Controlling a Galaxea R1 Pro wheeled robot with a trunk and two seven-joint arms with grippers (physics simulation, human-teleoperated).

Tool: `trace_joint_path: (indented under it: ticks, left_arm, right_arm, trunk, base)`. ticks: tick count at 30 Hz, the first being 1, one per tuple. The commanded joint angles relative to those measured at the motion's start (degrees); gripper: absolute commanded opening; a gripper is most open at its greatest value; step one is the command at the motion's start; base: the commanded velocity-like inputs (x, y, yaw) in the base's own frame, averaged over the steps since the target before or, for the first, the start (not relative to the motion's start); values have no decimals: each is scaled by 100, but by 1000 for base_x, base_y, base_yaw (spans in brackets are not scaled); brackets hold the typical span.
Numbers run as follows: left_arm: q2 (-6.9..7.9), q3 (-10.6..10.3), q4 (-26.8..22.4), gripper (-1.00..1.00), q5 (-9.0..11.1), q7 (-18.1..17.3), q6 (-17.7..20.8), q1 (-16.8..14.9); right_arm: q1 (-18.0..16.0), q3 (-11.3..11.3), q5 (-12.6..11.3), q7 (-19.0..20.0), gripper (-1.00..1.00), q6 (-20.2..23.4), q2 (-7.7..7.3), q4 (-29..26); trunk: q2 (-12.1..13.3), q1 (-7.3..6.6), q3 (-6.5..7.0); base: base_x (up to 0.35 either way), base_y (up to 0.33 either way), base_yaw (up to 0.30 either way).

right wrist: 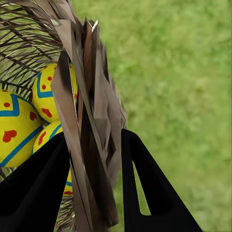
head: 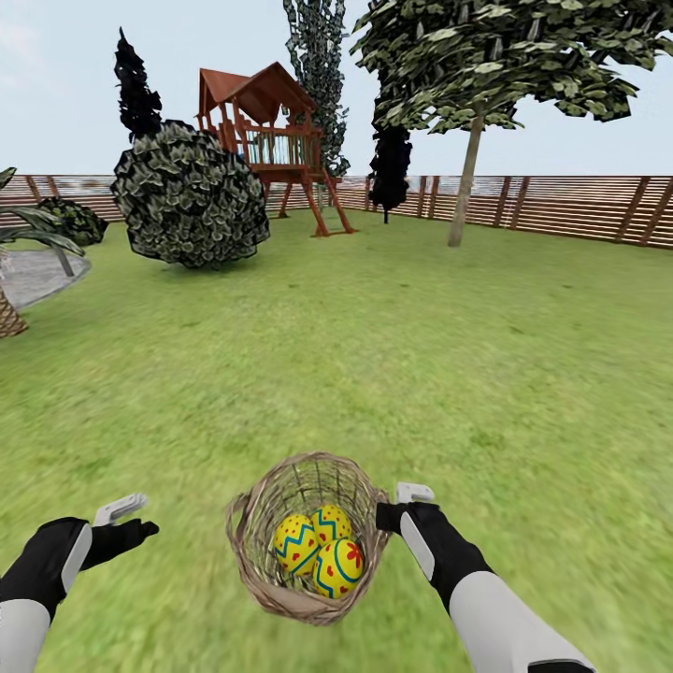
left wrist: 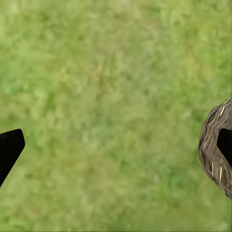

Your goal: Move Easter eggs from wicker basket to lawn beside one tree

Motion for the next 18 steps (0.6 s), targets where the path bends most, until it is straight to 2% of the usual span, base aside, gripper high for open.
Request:
trace_joint_path:
  ticks: [1,18]
  left_arm:
    - [-9,18,-6,100,-3,-19,31,-4]
    - [-43,6,-7,100,-12,4,30,-4]
  right_arm:
    - [-3,-2,-90,-42,-100,18,3,-13]
    - [-3,-10,-90,-33,-100,18,3,-13]
  trunk:
    - [-4,3,-6]
    - [-4,3,-6]
  base:
    - [313,0,0]
    - [301,0,0]
